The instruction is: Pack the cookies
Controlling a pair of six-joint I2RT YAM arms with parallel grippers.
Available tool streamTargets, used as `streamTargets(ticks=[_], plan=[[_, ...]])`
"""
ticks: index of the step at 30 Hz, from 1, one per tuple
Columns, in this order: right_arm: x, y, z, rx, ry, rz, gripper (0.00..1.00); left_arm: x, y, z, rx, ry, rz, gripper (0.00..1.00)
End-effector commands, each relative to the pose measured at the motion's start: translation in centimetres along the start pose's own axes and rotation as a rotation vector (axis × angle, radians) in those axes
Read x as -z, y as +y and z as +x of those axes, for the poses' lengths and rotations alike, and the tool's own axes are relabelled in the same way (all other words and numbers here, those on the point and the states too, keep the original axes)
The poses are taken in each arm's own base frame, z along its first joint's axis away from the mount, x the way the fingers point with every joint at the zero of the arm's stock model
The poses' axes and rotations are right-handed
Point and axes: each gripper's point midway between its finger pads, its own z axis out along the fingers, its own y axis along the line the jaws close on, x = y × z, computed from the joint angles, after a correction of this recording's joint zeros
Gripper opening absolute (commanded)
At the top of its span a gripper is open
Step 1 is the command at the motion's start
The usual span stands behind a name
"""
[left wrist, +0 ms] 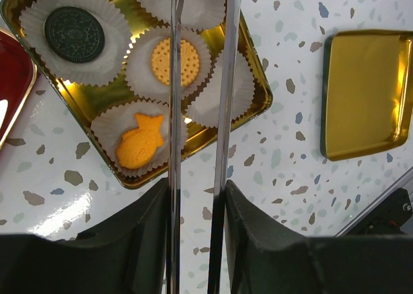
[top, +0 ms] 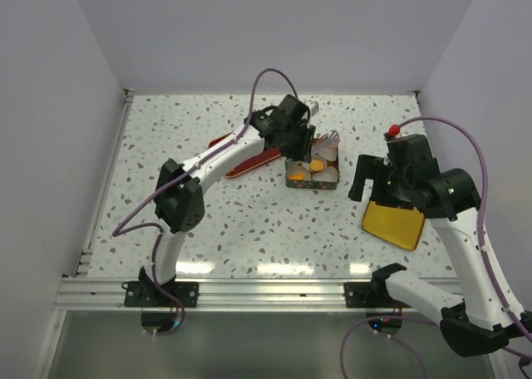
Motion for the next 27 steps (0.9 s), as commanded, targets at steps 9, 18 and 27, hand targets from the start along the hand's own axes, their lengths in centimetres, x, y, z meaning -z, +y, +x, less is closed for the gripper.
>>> streamTargets(ticks=[9, 18, 27], plan=[[1.2, -1.6, 0.7, 0.017, 0.008, 0.061, 0.99, -0.8, -0.3, -1.2, 0.016, -0.046, 0.013, 0.42], [0.8, -1.7, 0.2, 0.038, -0.003, 0.074, 0.99, -0.8, 0.1, -1.6, 0.003, -0.056, -0.015, 0.50], [0.6, -1.5, 0.4, 0.025, -0.001, 0.061, 0.99, 1.8, 0.3, -4.0, 0.008, -0.110, -0.016, 0.50]])
